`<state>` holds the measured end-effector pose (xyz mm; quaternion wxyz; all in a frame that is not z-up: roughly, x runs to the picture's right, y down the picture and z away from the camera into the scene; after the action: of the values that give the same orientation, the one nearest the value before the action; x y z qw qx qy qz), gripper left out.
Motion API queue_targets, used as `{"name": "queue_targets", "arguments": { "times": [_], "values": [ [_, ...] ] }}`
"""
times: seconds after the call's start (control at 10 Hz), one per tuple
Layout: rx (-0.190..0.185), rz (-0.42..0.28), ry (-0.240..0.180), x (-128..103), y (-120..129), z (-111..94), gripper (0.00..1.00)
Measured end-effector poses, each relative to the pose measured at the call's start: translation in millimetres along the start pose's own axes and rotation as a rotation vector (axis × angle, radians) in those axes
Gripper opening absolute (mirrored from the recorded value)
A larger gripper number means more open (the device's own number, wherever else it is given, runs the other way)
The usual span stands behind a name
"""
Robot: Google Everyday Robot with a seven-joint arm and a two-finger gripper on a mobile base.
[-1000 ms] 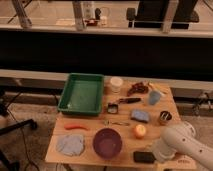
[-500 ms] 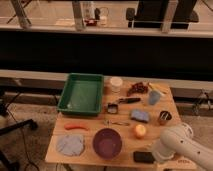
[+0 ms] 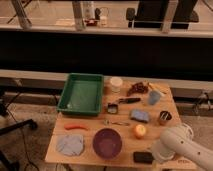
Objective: Wipe purple bowl with eraser
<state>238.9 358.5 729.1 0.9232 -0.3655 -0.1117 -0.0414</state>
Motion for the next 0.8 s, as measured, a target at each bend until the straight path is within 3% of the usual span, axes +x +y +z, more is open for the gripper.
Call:
{"name": "queue_targets", "arguments": {
  "times": [0.4, 0.6, 0.8],
  "values": [
    [0.002, 0.008, -0.019, 1.5, 0.5, 0.4, 0.08],
    [0.015, 0.018, -0.029, 1.5, 0.7, -9.5, 0.03],
    [0.049, 0.021, -0.037, -3.9, -0.5, -37.9, 0.03]
  ]
}}
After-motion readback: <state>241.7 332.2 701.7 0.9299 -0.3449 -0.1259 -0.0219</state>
